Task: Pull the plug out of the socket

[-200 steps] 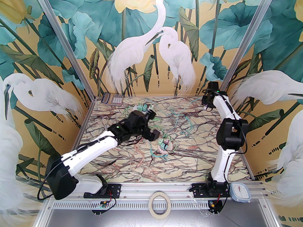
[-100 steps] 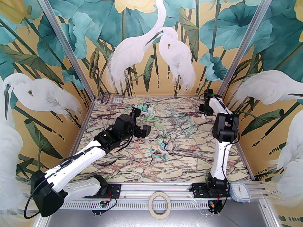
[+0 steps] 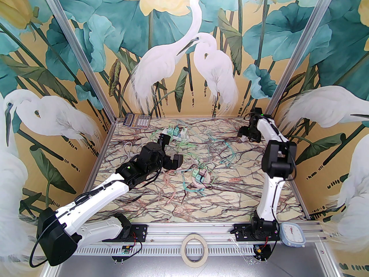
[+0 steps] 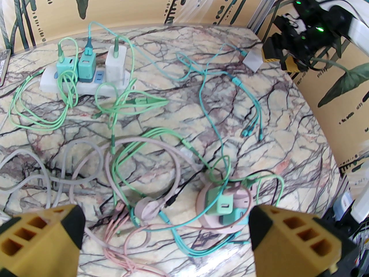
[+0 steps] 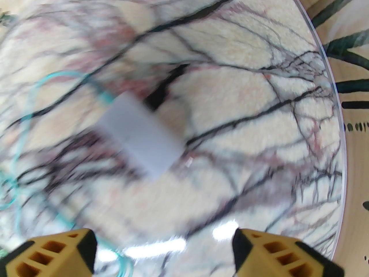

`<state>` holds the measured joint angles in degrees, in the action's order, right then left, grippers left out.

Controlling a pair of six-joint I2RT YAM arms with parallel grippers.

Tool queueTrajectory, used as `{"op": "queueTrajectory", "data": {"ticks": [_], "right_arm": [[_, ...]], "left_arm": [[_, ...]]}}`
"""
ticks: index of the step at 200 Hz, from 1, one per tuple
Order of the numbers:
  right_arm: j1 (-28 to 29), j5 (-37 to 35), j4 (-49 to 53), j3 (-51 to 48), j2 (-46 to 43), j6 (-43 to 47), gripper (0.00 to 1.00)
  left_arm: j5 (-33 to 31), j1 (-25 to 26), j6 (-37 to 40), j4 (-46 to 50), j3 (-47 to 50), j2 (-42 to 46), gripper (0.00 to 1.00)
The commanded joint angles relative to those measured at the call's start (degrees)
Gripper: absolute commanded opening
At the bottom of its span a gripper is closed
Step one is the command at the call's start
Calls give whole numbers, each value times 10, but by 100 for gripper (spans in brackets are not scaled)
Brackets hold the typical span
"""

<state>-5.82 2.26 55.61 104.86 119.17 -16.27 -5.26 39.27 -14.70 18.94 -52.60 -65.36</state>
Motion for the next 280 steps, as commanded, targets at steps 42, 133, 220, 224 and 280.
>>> {"op": "queueTrajectory", "data": {"ticks": [42, 133, 220, 224, 280], "right_arm": [[100, 43, -151, -257, -254, -65, 78], [406, -75, -297, -591, -557, -127, 54], [536, -119, -319, -621, -552, -89, 46], [536, -130, -318, -623, -552, -90, 45], [470, -96, -347, -702, -640, -84, 39]], "left_arm": [[14, -1, -38, -50, 53, -4, 100], [52, 3, -93, -123, 135, 4, 98], [26, 37, -147, -150, 157, -14, 96], [25, 39, -149, -151, 157, -15, 96], [22, 66, -157, -155, 148, -38, 92]]}}
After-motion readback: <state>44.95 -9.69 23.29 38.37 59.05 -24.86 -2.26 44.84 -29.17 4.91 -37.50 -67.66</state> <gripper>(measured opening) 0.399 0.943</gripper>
